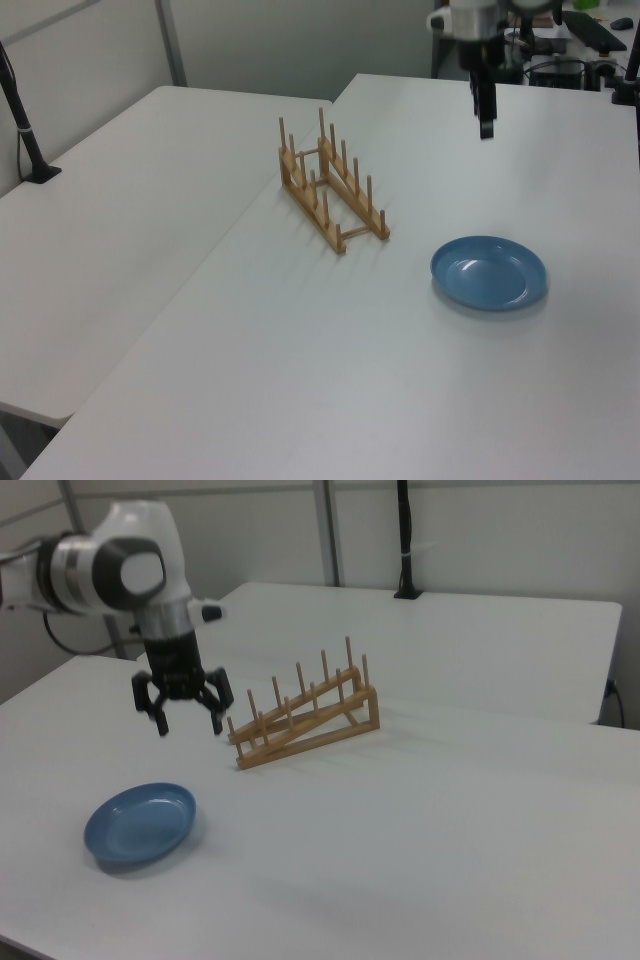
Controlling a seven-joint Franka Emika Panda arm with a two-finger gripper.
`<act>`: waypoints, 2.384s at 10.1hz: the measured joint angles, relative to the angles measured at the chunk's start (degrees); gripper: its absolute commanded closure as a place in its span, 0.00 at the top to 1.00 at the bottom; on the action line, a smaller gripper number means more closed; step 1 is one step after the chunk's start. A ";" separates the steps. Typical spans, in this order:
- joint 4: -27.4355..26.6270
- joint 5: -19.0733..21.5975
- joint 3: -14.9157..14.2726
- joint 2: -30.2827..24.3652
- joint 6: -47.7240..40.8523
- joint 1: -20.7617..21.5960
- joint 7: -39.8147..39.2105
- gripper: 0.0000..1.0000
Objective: Place plate in plate rack
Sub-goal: 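Move the gripper down to the rim of the light blue plate, then close the gripper on the plate rim and lift it, then carry the plate upright over the wooden rack between the pegs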
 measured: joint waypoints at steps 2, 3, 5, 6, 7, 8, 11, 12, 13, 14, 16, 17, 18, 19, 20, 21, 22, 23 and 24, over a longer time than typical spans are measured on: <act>-8.44 -0.34 0.31 0.77 7.82 1.50 -2.16 0.83; -10.96 -1.41 0.50 1.74 10.00 3.05 -2.16 0.76; -12.45 -3.36 0.58 6.02 13.20 5.27 -1.77 0.58; -12.48 -4.61 0.58 8.81 15.35 5.71 -1.20 0.53; -12.44 -5.29 0.57 10.89 16.78 5.87 -0.75 0.39; -12.39 -5.86 0.57 11.96 17.21 6.19 -0.50 0.21; -12.04 -6.10 0.57 12.54 17.67 6.64 -0.15 0.00; -11.47 -6.10 0.58 12.51 17.66 6.76 -0.12 0.00; -11.15 -6.10 0.58 12.51 17.66 6.79 -0.12 0.00; -10.52 -6.10 0.58 12.39 17.59 6.79 -0.12 0.00; -3.52 -6.10 0.58 11.97 11.24 6.82 0.34 0.00; 1.78 -6.10 0.58 11.37 7.37 6.83 0.45 0.00; 4.97 -6.10 0.58 10.91 5.75 6.83 0.54 0.00; 7.55 -6.10 0.57 10.68 4.98 6.83 0.62 0.00; 10.01 -6.10 0.57 10.59 4.90 6.81 0.77 0.00; 12.67 -6.10 0.42 10.51 4.89 6.70 2.79 0.00; 14.72 -6.19 0.04 10.47 4.90 6.59 5.53 0.00; 15.75 -7.47 -0.24 10.46 6.91 6.45 8.24 0.00; 15.95 -9.99 -0.44 10.46 10.02 6.20 12.27 0.00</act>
